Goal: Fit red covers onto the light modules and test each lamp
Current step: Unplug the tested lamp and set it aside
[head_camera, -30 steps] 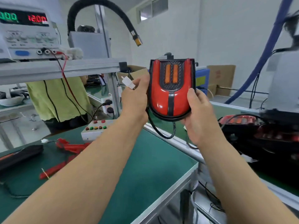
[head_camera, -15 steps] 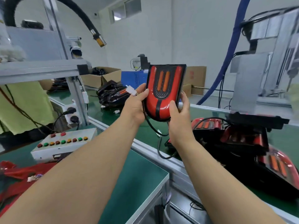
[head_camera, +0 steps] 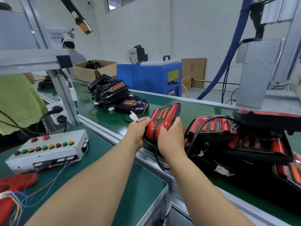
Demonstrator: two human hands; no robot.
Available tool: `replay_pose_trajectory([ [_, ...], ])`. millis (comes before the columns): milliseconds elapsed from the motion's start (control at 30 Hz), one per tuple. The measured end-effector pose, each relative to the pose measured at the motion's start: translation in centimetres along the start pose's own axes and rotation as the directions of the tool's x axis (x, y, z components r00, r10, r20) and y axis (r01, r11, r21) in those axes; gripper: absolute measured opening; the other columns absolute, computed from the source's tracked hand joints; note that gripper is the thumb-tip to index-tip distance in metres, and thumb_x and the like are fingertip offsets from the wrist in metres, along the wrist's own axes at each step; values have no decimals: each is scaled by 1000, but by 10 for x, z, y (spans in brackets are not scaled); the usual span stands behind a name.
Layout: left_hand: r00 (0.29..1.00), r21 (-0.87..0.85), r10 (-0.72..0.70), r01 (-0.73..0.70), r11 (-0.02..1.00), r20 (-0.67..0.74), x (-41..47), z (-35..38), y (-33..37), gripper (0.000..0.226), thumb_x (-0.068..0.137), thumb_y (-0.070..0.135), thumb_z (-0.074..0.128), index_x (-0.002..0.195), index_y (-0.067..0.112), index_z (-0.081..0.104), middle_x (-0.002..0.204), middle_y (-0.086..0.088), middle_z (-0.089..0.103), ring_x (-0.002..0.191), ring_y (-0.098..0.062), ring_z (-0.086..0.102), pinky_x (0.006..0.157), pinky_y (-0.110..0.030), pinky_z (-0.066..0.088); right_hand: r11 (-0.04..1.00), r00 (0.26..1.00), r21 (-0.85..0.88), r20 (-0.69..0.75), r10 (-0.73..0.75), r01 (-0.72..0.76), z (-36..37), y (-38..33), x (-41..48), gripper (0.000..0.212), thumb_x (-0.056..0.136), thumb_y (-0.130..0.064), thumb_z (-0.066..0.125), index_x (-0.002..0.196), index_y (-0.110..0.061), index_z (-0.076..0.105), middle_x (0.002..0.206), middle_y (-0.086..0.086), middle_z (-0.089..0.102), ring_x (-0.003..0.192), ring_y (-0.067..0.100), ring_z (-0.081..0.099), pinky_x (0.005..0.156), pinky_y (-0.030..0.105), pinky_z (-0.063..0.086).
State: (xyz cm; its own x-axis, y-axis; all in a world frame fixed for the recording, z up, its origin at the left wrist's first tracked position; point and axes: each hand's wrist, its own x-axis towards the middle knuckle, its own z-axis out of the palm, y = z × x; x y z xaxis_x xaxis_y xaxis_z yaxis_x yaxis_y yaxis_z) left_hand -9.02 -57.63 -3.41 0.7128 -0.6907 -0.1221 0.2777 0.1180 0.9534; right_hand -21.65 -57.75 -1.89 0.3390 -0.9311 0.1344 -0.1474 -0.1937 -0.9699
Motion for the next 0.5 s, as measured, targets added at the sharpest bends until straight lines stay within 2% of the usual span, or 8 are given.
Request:
replay_pose_trajectory([
  [33,1000,50,-4,3,999,4,1,0,-4,5,95,4,61,92,6,64,82,-14,62,57,-17,61,56,-28,54,1000,1000,-23,0,14,-14,1,2,-1,52,97,-8,42,147,-3,30,154,14,33,139,31,36,117,45,30],
  [67,1000,102,-14,14,995,0,2,-1,-8,13,94,2,60,83,8,61,75,-12,59,49,-13,59,48,-22,49,999,1000,-41,3,28,-28,1,4,-2,50,97,-5,39,147,-1,30,158,14,27,142,30,31,119,41,25],
  [167,999,211,-54,53,976,-2,5,-3,-17,11,95,4,60,85,7,57,64,-7,56,35,-7,51,37,-15,40,997,1000,-71,-8,23,-24,4,7,-6,53,99,-4,35,151,-1,25,167,9,4,151,23,14,116,23,9],
  [233,997,254,-72,71,965,-2,6,-4,-20,20,96,8,61,79,11,51,61,-5,52,33,-7,48,36,-13,36,997,1000,-70,-14,-15,14,7,7,-8,54,99,-3,35,152,0,22,168,8,-3,153,21,6,118,23,4],
  [300,997,281,-74,75,957,-13,6,-4,-19,30,95,11,63,74,15,43,65,-5,48,34,-7,46,36,-13,35,993,999,-115,-20,-32,30,10,5,-7,59,100,-4,37,155,-2,16,168,6,-9,154,19,-4,122,29,0],
  [400,995,271,-78,94,958,-70,2,-3,-12,19,91,17,69,89,10,52,65,-4,53,41,-11,54,40,-17,39,971,997,-237,-62,-42,26,13,4,-7,59,101,-11,38,156,-8,16,168,2,-9,153,16,-10,122,37,-2],
  [500,986,274,-118,146,951,-116,0,-3,-8,38,90,22,70,116,-3,57,83,-12,60,62,-22,58,58,-27,46,966,996,-252,-49,-72,58,14,2,-12,63,99,-13,40,157,-11,15,168,0,-7,153,15,-12,122,38,-5],
])
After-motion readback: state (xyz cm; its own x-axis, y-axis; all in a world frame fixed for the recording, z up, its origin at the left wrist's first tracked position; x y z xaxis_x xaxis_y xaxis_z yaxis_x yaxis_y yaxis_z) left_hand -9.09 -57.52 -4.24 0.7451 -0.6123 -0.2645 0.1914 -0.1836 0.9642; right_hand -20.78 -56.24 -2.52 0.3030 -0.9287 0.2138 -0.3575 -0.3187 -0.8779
